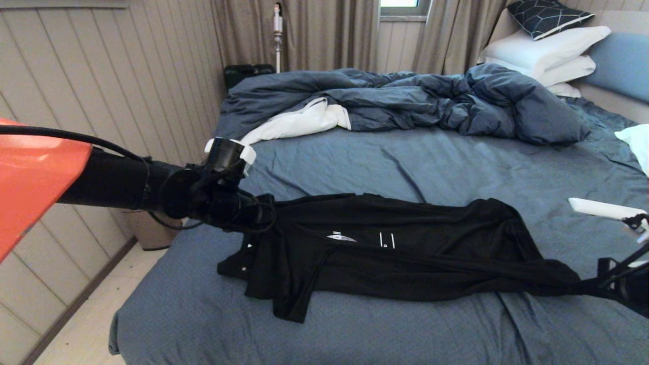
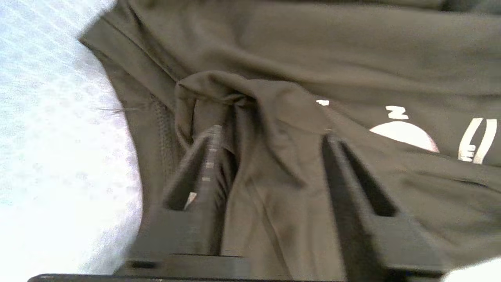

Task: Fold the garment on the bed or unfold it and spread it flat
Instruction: Fold the black T-shirt

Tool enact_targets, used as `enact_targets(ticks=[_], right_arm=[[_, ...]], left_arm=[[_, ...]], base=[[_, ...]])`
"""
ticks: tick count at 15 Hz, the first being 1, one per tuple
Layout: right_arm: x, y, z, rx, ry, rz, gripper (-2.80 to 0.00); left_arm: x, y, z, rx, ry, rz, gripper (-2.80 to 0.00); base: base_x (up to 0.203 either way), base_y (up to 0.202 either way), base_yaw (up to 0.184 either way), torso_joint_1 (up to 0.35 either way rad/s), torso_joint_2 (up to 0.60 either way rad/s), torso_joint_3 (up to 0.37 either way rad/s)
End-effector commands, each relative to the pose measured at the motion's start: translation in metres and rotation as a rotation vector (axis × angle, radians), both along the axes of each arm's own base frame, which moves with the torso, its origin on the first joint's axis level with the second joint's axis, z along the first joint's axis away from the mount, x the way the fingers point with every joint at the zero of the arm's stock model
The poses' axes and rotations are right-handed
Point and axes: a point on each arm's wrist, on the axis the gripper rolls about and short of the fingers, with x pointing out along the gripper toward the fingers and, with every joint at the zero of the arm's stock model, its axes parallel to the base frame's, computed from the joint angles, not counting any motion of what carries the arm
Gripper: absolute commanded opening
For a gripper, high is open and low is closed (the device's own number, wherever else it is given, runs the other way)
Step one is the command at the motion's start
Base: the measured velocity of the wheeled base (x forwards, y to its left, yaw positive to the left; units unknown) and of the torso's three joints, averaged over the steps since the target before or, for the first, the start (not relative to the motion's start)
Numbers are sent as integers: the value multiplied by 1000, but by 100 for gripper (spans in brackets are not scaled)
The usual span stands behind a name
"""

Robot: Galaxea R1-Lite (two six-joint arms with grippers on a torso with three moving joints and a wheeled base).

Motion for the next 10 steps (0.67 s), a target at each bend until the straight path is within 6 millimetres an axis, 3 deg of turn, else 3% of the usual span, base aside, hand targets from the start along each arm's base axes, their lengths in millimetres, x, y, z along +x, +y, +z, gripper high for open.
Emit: enact_targets(ticks=[1,3,10], right_arm=[[0,0,0,2,-1,1,-280],[0,0,0,1,-1,0,-280],[-2,1,-3,-2,-3,-1,-280]], left_arm=[[-9,5,21,-23,-39,4,0],[-25,13,28,-16,-14,9,0],[-111,27,-24,67,198,-71,0]], base=[[0,0,0,0,0,0],[0,0,0,0,0,0],[0,0,0,0,0,0]])
